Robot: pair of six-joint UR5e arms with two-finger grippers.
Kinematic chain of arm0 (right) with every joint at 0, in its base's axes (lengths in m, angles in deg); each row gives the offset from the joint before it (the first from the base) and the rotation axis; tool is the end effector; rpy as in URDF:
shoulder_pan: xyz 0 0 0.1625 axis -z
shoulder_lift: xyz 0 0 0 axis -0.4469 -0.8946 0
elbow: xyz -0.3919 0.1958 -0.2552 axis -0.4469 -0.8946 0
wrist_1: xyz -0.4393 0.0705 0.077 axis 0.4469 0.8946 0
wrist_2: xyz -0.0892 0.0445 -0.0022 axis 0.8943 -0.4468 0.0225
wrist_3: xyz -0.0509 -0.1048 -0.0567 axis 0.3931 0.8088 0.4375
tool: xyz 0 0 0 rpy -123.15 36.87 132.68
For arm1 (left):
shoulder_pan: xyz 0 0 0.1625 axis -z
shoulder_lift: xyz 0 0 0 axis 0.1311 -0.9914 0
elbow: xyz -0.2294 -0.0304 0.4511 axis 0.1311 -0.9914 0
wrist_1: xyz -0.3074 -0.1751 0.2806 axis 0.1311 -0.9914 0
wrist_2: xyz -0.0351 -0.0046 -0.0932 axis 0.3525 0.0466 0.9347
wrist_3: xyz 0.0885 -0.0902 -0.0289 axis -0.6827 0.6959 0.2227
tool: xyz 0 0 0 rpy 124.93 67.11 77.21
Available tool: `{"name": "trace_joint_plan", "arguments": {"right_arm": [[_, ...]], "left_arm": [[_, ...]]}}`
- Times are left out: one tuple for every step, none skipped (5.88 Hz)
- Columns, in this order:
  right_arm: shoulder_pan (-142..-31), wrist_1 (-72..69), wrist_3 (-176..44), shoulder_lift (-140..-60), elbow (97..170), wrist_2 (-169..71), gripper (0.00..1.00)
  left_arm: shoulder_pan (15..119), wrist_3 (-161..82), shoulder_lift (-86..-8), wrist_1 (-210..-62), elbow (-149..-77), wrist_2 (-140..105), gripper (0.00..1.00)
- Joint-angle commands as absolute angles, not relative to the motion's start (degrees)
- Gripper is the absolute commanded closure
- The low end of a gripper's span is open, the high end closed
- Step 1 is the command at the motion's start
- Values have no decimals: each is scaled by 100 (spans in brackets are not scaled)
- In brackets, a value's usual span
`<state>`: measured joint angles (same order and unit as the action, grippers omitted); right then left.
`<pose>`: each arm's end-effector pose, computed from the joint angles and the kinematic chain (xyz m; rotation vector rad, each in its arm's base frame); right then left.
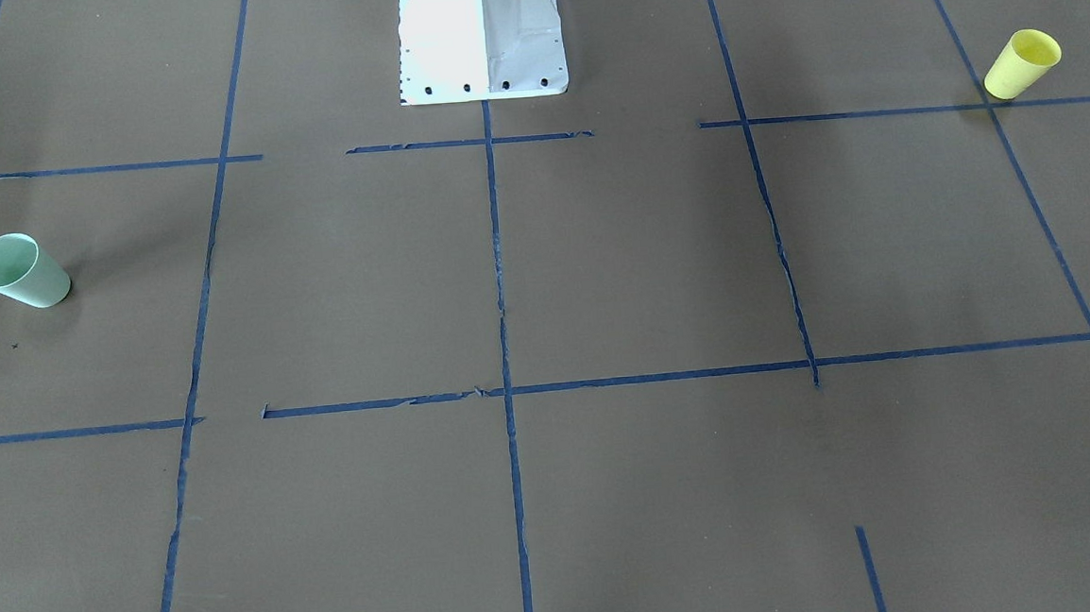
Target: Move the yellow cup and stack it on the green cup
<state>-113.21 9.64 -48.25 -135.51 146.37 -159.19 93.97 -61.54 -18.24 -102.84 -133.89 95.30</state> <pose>0.0211 -0.4033 0.7372 0.0285 -0.7555 -0.0940 -0.0150 -0.4527 0.6511 0.1203 0.7671 0.2164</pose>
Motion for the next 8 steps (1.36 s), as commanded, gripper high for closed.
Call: {"name": "trace_joint_plan", "arguments": {"right_arm": [[-11321,955,-4826,-13551,14649,-15919,0],[-11321,955,-4826,-13551,14649,-15919,0],[-11321,963,-4826,-13551,14649,-15919,0],[-11321,955,-4826,-13551,14649,-15919,0],[-11321,963,-4826,-13551,14649,-15998,0],[-11321,955,-4826,-13551,14649,-16085,0],[-11321,911,-4826,-13551,14649,-16086,0],[-11321,911,-4835,-13551,14649,-16086,0]], "left_arm": [[9437,-6212,-2146,-10412,-13589,9551,0],[9411,-5804,-2127,-10526,-13730,9516,0],[9245,-4573,-2005,-10866,-13845,9507,0],[8887,-3542,-1839,-11400,-13967,9463,0],[8240,-2279,-1793,-11736,-14204,8784,0],[7450,-1040,-1776,-11731,-14589,7933,0],[6511,400,-1601,-11713,-14958,6950,0],[5614,1685,-1469,-11678,-15092,5862,0]]}}
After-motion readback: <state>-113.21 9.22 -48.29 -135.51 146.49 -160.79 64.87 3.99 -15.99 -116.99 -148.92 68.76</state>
